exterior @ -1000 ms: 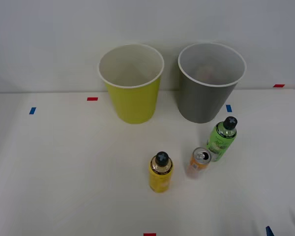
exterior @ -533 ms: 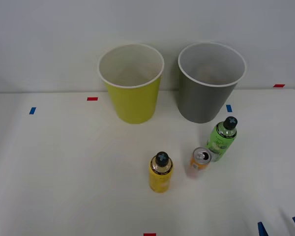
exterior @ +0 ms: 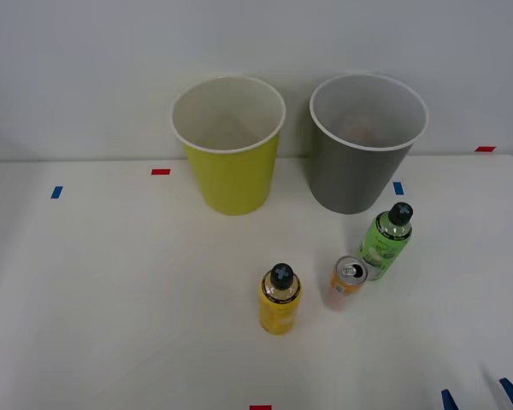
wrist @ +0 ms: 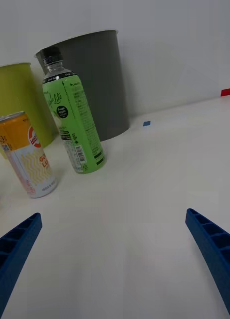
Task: Put cans in the gray bin, plastic bottles in the light green bin
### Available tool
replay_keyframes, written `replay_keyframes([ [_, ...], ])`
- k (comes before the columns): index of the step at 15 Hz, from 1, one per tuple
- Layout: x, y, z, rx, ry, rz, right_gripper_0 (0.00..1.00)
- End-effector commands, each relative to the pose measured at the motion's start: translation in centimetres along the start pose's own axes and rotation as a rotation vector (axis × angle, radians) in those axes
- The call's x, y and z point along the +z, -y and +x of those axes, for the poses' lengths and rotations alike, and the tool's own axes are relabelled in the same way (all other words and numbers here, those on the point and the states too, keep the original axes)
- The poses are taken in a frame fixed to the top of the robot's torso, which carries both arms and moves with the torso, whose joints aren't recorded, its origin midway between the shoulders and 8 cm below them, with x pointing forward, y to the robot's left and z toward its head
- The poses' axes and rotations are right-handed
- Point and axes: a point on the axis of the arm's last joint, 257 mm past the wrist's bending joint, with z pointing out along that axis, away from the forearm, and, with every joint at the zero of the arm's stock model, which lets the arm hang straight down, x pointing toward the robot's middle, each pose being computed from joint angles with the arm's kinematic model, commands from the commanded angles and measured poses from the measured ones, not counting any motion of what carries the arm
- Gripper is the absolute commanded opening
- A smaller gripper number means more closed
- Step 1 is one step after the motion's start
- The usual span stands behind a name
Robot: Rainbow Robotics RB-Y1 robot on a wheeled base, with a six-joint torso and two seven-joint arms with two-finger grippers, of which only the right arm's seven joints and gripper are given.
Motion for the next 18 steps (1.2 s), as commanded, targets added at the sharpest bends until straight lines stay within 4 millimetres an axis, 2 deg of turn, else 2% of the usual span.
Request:
replay_keyframes([
  [1, 0.06, -0.93, 0.51, 0.022, 0.007, 0.011, 1.0],
  [10, -0.02, -0.31, 0.2, -0.007, 0.006, 0.012, 1.0],
  [18, 0.45, -0.76, 0.22, 0.01, 0.014, 0.001, 1.0],
])
